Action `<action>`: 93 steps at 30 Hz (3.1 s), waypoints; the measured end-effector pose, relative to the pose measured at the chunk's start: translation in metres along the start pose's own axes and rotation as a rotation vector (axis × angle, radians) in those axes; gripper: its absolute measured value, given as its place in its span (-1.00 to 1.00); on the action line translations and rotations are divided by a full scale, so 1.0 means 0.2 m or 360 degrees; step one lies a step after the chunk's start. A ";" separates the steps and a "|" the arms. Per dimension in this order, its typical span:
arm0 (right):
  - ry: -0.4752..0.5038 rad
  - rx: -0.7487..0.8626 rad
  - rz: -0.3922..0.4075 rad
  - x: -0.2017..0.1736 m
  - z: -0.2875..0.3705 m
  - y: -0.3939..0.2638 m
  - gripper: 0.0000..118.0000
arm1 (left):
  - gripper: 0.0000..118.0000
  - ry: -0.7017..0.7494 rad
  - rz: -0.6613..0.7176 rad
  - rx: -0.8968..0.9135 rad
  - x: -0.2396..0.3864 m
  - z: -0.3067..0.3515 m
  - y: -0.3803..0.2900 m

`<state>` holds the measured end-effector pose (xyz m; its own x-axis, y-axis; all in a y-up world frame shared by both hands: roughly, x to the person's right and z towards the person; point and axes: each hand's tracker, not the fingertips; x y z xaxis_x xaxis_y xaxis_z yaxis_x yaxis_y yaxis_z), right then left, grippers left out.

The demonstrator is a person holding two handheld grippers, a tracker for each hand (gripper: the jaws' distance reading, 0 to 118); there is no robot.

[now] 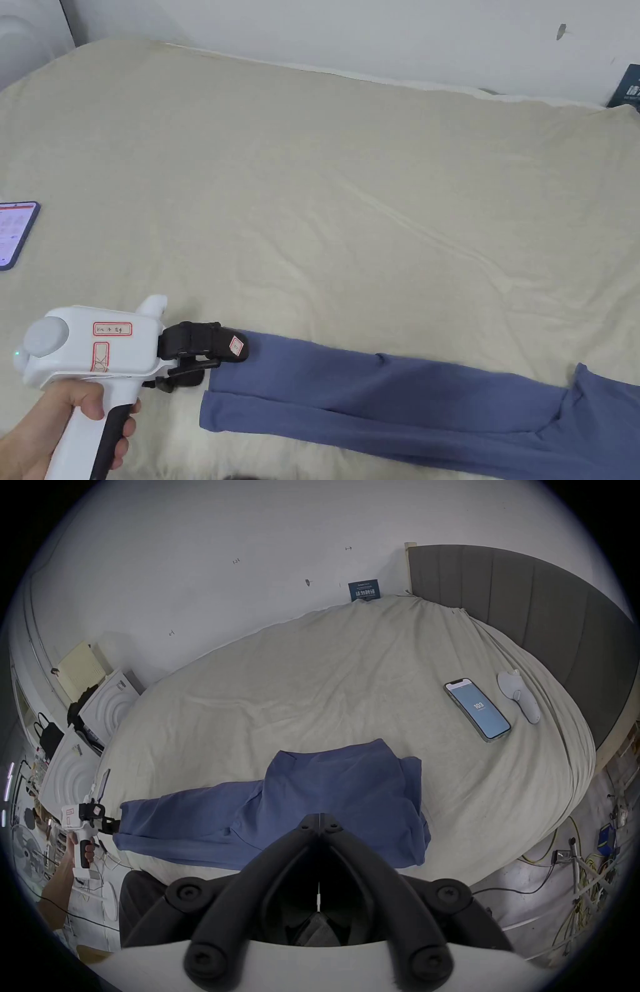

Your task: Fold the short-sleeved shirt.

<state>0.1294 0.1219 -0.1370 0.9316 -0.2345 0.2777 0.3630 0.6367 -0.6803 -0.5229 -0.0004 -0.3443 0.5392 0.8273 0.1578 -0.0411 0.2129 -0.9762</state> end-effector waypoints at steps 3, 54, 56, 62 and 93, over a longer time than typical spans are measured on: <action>-0.0009 -0.0013 0.0011 -0.01 0.00 0.00 -1.00 | 0.96 -0.0174 0.0045 0.0000 -0.10 -0.09 0.03; 0.0375 -0.0119 0.0167 -0.06 -0.02 -0.20 -1.00 | -0.93 0.1276 -0.0677 -0.0047 1.18 -0.28 0.04; 0.0398 -0.0133 0.0187 -0.06 -0.01 -0.22 -0.99 | -0.93 0.1315 -0.0737 -0.0103 1.24 -0.45 0.03; 0.0472 -0.0159 0.0230 -0.07 0.01 -0.23 -0.99 | 0.27 0.1464 -0.0866 -0.0190 1.32 -1.15 -0.02; 0.0511 -0.0145 0.0039 -0.05 0.12 -0.31 -0.99 | -1.00 0.1821 -0.1580 -0.0090 1.34 -1.78 -0.55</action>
<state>0.0967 0.1020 -0.0822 0.8927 -0.4487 0.0422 0.3269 0.5802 -0.7460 -0.0751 0.0121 -0.2468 0.6727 -0.4781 0.5646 0.7383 0.3832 -0.5551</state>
